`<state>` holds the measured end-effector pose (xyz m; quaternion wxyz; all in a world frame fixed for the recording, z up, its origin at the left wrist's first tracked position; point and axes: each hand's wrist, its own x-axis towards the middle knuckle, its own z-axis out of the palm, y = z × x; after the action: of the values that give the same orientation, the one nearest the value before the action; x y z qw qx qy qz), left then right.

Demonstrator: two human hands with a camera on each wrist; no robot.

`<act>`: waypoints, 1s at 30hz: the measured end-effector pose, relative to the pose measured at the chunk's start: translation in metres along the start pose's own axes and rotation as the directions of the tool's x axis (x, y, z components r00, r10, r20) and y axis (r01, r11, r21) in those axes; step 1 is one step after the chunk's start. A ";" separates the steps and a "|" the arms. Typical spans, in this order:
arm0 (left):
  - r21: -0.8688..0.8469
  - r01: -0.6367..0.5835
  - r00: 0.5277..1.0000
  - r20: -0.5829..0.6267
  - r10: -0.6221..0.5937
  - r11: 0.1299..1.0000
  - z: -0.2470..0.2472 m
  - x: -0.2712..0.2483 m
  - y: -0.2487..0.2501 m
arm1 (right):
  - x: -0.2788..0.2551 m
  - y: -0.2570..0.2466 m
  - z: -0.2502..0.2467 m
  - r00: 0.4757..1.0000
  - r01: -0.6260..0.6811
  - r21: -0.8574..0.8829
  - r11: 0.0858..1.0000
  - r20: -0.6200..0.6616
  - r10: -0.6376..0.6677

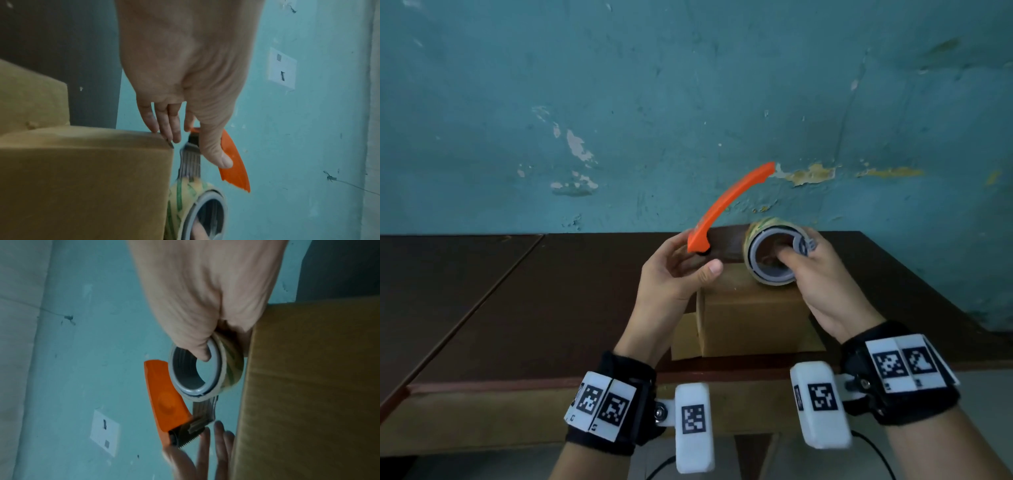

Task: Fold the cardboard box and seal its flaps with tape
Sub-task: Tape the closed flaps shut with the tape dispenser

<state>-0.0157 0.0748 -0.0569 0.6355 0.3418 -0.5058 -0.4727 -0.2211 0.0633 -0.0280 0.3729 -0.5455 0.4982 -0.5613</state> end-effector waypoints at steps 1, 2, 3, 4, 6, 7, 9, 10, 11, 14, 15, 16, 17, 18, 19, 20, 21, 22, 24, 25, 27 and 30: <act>-0.010 0.017 1.000 0.000 -0.017 1.000 -0.005 0.000 -0.001 | 0.000 -0.001 -0.001 1.000 0.001 0.028 1.000 0.002 -0.001; -0.020 0.031 1.000 -0.003 -0.031 0.999 -0.009 0.000 -0.002 | 0.000 -0.003 -0.002 1.000 -0.004 0.054 0.999 0.002 0.004; -0.043 0.045 0.999 -0.012 -0.046 0.998 -0.012 0.000 -0.001 | 0.000 -0.004 -0.002 1.000 -0.015 0.077 0.997 0.003 0.015; -0.079 0.061 0.997 -0.032 -0.064 0.995 -0.013 -0.001 0.001 | -0.001 -0.006 -0.002 1.000 -0.025 0.090 0.996 0.007 0.025; -0.152 0.089 0.991 -0.089 -0.104 0.984 -0.013 -0.001 0.006 | -0.002 -0.007 -0.002 1.000 -0.022 0.067 0.997 0.013 0.021; -0.165 0.105 0.986 -0.113 -0.125 0.981 -0.012 0.000 0.008 | -0.002 -0.007 -0.001 1.000 -0.012 0.041 0.999 0.012 0.011; -0.150 0.158 0.976 -0.125 -0.177 0.976 -0.011 0.002 0.008 | -0.002 -0.005 0.002 1.000 0.007 -0.010 1.000 0.001 -0.007; -0.137 0.193 0.971 -0.117 -0.210 0.972 -0.010 0.002 0.008 | -0.003 -0.005 0.004 1.000 0.015 -0.036 0.999 0.001 -0.015; -0.127 0.226 0.965 -0.105 -0.240 0.966 -0.009 0.002 0.009 | -0.003 -0.005 0.005 1.000 0.024 -0.062 0.998 0.006 -0.024; -0.122 0.275 0.954 -0.089 -0.286 0.954 -0.006 -0.001 0.011 | -0.004 -0.006 0.010 0.999 0.043 -0.104 0.994 0.020 -0.041; -0.126 0.280 0.953 -0.088 -0.291 0.952 -0.005 -0.001 0.013 | -0.004 -0.006 0.011 0.999 0.047 -0.107 0.993 0.016 -0.046; -0.131 0.284 0.951 -0.085 -0.296 0.950 -0.005 -0.001 0.014 | -0.005 -0.007 0.012 0.999 0.052 -0.113 0.992 0.010 -0.051; -0.138 0.288 0.951 -0.077 -0.300 0.948 -0.006 -0.002 0.016 | -0.005 -0.007 0.013 0.998 0.057 -0.121 0.991 0.005 -0.057; -0.144 0.293 0.950 -0.064 -0.304 0.945 -0.006 -0.002 0.018 | -0.006 -0.007 0.014 0.998 0.064 -0.132 0.989 0.001 -0.065; -0.150 0.297 0.950 -0.052 -0.308 0.943 -0.006 -0.003 0.019 | -0.006 -0.006 0.014 0.997 0.073 -0.144 0.987 -0.001 -0.074; -0.156 0.302 0.949 -0.045 -0.312 0.941 -0.007 -0.004 0.020 | -0.005 -0.006 0.014 0.997 0.079 -0.154 0.985 -0.003 -0.080; -0.161 0.306 0.947 -0.043 -0.317 0.938 -0.007 -0.004 0.020 | -0.005 -0.005 0.014 0.997 0.078 -0.159 0.984 -0.006 -0.080; -0.166 0.313 0.945 -0.039 -0.324 0.935 -0.008 -0.004 0.019 | -0.005 -0.005 0.014 0.997 0.074 -0.157 0.985 -0.008 -0.077; -0.194 0.330 0.940 -0.022 -0.340 0.924 -0.009 -0.004 0.017 | -0.005 -0.005 0.015 0.997 0.068 -0.150 0.986 -0.012 -0.071; -0.211 0.338 0.938 -0.009 -0.347 0.917 -0.009 -0.004 0.016 | -0.005 -0.006 0.015 0.997 0.066 -0.148 0.987 -0.014 -0.069; -0.232 0.352 0.932 -0.002 -0.362 0.907 -0.010 -0.003 0.015 | -0.006 -0.006 0.016 0.997 0.074 -0.156 0.985 -0.009 -0.076; -0.213 0.372 0.922 -0.029 -0.386 0.904 -0.012 -0.003 0.015 | -0.010 -0.007 0.018 0.996 0.092 -0.201 0.975 0.003 -0.094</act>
<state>-0.0010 0.0818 -0.0473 0.5806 0.3832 -0.3559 -0.6240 -0.2017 0.0713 -0.0254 0.2876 -0.6013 0.5276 -0.5266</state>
